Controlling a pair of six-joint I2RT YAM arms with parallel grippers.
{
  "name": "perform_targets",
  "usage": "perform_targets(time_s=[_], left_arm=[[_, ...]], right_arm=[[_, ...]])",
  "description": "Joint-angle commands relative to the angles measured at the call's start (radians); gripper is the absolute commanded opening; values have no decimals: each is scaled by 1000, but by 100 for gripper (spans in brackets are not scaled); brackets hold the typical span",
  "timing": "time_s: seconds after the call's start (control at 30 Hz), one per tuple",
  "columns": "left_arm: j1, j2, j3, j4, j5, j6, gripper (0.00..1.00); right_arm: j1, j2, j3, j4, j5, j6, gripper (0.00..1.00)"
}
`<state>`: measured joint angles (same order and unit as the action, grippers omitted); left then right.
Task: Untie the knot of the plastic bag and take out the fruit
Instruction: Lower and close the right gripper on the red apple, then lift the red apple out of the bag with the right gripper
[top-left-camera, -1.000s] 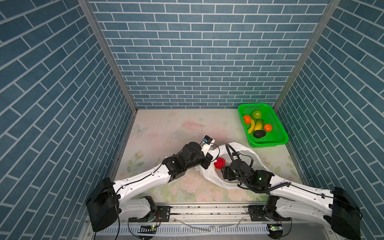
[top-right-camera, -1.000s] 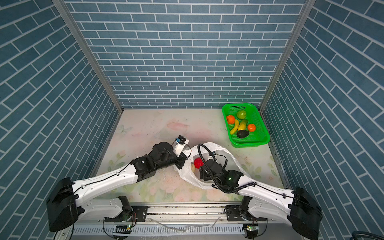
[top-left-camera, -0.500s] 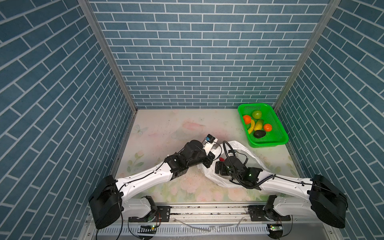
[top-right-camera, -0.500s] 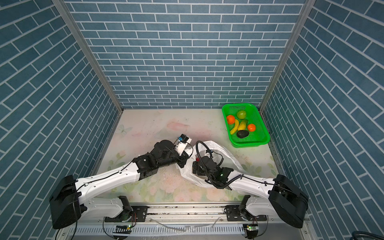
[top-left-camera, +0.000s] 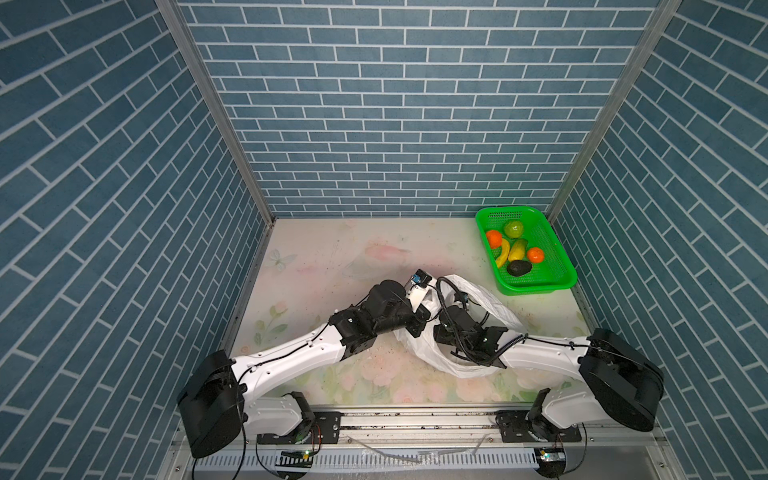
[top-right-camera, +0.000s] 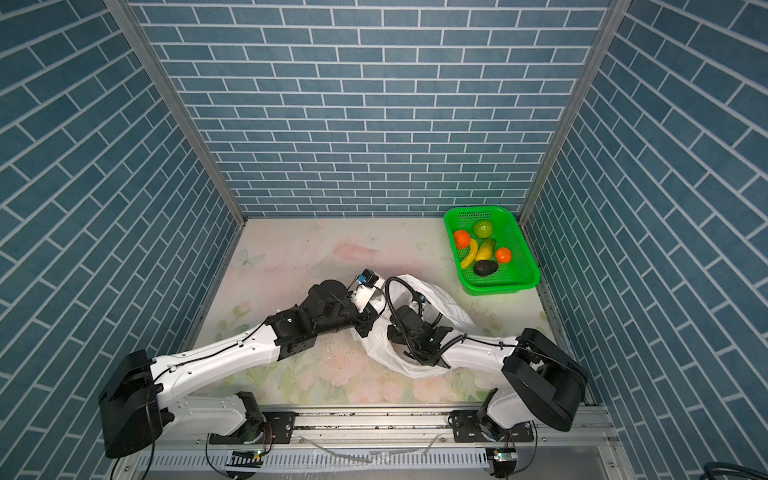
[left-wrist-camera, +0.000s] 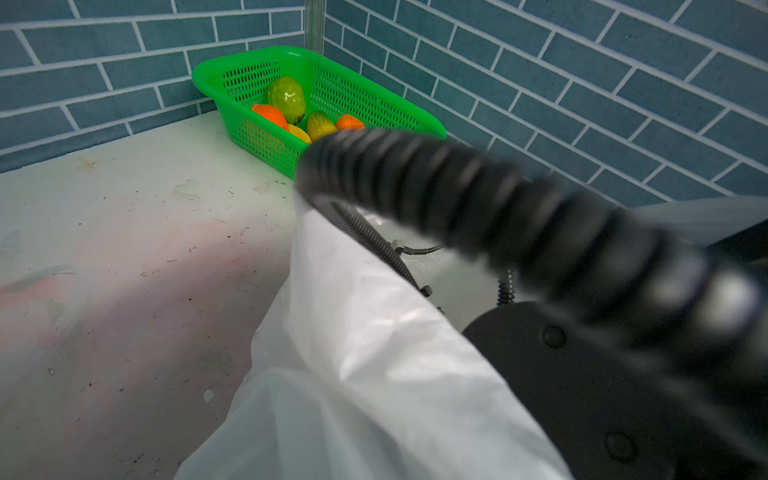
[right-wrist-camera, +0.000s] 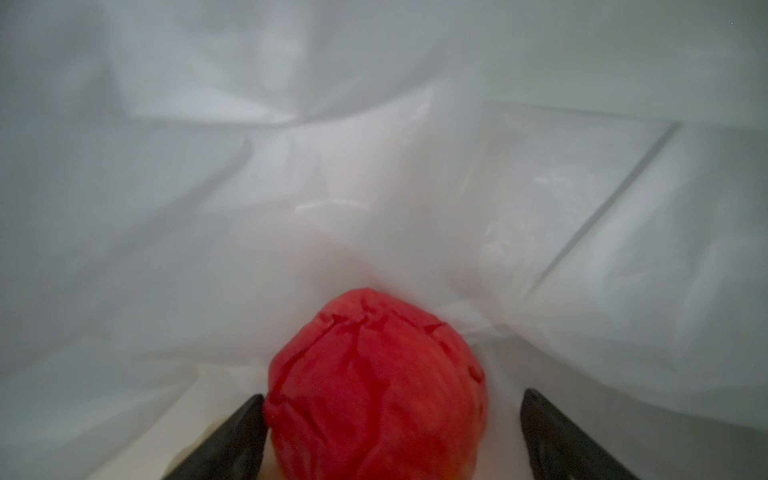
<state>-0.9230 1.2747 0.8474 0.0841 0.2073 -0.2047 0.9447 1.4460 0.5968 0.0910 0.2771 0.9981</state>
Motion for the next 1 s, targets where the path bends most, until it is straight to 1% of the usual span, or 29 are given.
perform_targets(time_s=[0.0, 0.17, 0.27, 0.4, 0.57, 0.8, 0.87, 0.97], left_arm=[[3, 5, -8, 13, 25, 16, 0], [3, -9, -31, 4, 26, 19, 0], [3, -25, -53, -3, 20, 20, 0], [3, -49, -83, -18, -1, 37, 0], [3, -65, -102, -8, -33, 86, 0], [3, 7, -48, 49, -34, 159, 0], [3, 26, -32, 68, -33, 166, 0], [3, 55, -13, 95, -36, 169, 0]], right_arm=[[-7, 34, 44, 43, 32, 53, 88], [-9, 34, 27, 43, 78, 74, 71], [-10, 15, 21, 19, 94, 71, 58], [-13, -29, 9, -28, 108, 68, 52], [-14, -125, -17, -107, 145, 69, 48], [-15, -269, -37, -253, 189, 62, 47], [-15, -298, -38, -275, 172, 59, 47], [-14, -318, -39, -283, 114, 43, 47]])
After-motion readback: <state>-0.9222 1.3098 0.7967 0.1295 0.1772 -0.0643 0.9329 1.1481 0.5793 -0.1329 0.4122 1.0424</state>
